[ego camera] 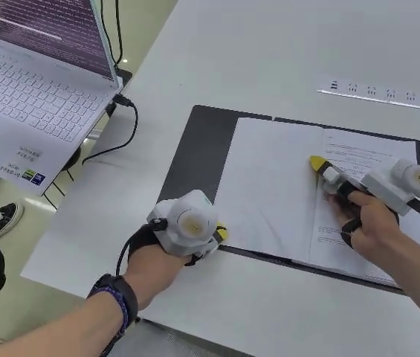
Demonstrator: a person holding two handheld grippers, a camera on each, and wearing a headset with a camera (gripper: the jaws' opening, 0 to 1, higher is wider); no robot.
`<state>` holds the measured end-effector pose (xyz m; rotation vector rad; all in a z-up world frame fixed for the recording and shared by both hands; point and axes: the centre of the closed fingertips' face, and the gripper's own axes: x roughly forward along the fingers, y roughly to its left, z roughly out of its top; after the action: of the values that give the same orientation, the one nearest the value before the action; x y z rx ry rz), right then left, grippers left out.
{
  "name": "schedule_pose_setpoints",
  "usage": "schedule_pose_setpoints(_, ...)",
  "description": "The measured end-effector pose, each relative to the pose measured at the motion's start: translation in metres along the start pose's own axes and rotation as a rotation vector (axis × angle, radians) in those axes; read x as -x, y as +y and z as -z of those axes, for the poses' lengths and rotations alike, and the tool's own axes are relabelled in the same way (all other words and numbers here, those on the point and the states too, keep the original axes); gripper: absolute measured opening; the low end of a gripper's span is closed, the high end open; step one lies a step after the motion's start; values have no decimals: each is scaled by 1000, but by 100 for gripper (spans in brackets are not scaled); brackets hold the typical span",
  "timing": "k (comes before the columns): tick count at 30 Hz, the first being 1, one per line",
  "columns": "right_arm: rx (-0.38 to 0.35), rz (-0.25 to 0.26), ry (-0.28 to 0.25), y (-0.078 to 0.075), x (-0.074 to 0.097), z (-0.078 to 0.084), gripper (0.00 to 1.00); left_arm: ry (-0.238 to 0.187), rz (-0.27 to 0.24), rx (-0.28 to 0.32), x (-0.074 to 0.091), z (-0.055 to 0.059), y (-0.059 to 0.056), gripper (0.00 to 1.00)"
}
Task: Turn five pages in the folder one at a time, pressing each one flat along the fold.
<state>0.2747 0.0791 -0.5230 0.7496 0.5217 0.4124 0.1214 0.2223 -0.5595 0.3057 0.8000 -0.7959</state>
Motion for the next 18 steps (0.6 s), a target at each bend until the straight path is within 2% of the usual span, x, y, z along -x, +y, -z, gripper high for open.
schedule_pose_setpoints(6,2,12,-15,-4,-10,-11,0,-13,-14,30,0,0,0,0)
schedule_pose_setpoints(12,25,43,-13,-6,-23,-24,0,1,-14,16,0,0,0,0)
schedule_pose_setpoints(18,-13,89,-49,-18,-34,-39,0,-1,-16,23,0,0,0,0)
